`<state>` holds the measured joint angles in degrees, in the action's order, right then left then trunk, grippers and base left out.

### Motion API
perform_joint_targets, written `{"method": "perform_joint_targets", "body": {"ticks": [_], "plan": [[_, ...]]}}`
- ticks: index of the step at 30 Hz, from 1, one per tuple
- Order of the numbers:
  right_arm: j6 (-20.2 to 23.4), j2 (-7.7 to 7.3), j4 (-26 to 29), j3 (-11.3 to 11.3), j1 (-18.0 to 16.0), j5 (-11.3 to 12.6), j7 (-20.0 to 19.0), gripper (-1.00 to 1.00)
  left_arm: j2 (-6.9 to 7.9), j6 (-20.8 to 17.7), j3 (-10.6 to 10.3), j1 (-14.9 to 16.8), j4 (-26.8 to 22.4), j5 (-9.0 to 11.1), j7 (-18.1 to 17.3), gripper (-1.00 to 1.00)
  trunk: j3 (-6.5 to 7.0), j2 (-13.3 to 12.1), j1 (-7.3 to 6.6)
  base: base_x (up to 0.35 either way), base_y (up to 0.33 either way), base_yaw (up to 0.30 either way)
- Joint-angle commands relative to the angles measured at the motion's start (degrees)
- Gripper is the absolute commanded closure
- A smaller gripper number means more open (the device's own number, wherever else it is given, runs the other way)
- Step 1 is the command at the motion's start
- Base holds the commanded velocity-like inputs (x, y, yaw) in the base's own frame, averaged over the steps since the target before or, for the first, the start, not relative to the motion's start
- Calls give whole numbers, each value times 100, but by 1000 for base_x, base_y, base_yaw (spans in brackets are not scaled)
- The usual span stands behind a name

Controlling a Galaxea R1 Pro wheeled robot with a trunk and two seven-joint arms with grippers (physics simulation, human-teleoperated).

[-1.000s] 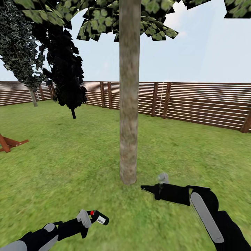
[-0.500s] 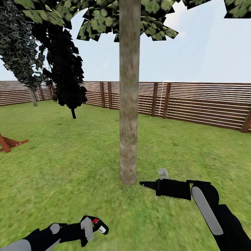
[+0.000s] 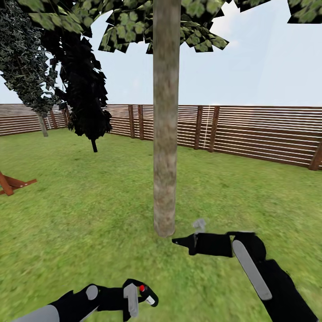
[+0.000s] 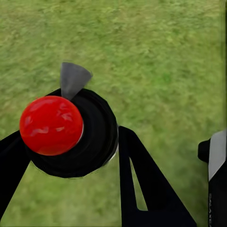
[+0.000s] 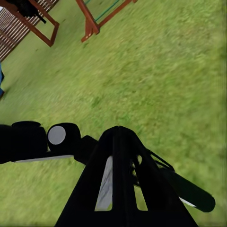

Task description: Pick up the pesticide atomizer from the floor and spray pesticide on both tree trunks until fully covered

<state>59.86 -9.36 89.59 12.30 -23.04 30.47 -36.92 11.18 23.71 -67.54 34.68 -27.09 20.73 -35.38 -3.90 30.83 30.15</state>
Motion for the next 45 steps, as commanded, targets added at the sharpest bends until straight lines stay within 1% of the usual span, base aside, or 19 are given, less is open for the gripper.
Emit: {"method": "perform_joint_targets", "body": {"ticks": [1, 4, 7, 10, 15, 16, 17, 18, 19, 20, 21, 23, 25, 35, 36, 38, 39, 41, 45], "plan": [[14, 42, -39, 19, -7, -32, 69, 100, -1, 7, -40, 10, -21, 53, -1, 100, -12, 11, 3, 0, 0, 0], [14, 168, -160, 67, -7, -30, 309, 100, -8, -8, -40, 6, -97, 54, 3, 100, -12, 11, 3, 0, 0, 0], [14, 256, -213, 108, -7, -31, 412, 100, -9, -14, -35, 4, -137, 68, 8, 100, -12, 11, 3, 0, 0, 0], [14, 282, -225, 178, -7, -32, 450, 100, -10, -15, -11, 5, -150, 95, 46, 100, -12, 11, 3, 0, 0, 0], [14, 293, -253, 337, -7, -32, 472, 100, -11, -13, 19, 15, -164, 138, 259, 100, -12, 11, 3, 0, 0, 0], [14, 294, -298, 373, -9, -32, 473, 100, -11, -13, 29, 17, -187, 188, 291, 100, -12, 11, 3, 0, 0, 0], [14, 294, -390, 397, -20, -32, 476, 100, -9, -14, 36, 18, -227, 320, 352, 100, -12, 11, 3, 0, 0, 0], [14, 294, -524, 412, -53, -32, 479, 100, 0, -14, 40, 19, -268, 526, 429, 100, -12, 11, 3, 0, 0, 0], [14, 296, -594, 420, -75, -32, 480, 100, 9, -15, 40, 20, -286, 640, 463, 100, -12, 11, 3, 0, 0, 0], [14, 299, -717, 433, -124, -32, 482, 100, 24, -15, 40, 22, -315, 836, 510, 100, -12, 11, 3, 0, 0, 0], [14, 300, -810, 455, -158, -32, 483, 100, 32, -15, 39, 23, -332, 966, 543, 100, -12, 11, 3, 0, 0, 0], [14, 302, -909, 492, -193, -34, 481, 100, 17, -15, 39, 22, -344, 1102, 578, 100, -12, 11, 3, 0, 0, 0], [14, 303, -946, 508, -208, -33, 478, 100, 12, -16, 39, 22, -350, 1164, 592, 100, -12, 11, 3, 0, 0, 0], [14, 288, -978, 439, -218, -41, 491, 100, 48, 9, 39, 21, -376, 1221, 583, 100, -12, 11, 3, 0, 0, 0], [14, 290, -982, 437, -218, -43, 557, 100, 52, 19, 39, 21, -386, 1222, 574, 100, -12, 11, 3, 0, 0, 0], [14, 319, -1032, 456, -218, -24, 1011, 100, 58, 26, 39, 16, -491, 1215, 568, 100, -12, 11, 3, 0, 0, 0], [14, 346, -1050, 462, -218, -13, 1152, 100, 60, 24, 39, 15, -533, 1211, 568, 100, -12, 11, 3, 0, 0, 0], [14, 514, -1110, 470, -218, 12, 1557, 100, 65, 15, 39, 9, -722, 1198, 574, 100, -12, 11, 3, 0, 0, 0], [14, 646, -1145, 494, -218, 25, 1782, 100, 68, 5, 39, 5, -872, 1190, 582, 100, -12, 11, 3, 0, 0, 0]]}}
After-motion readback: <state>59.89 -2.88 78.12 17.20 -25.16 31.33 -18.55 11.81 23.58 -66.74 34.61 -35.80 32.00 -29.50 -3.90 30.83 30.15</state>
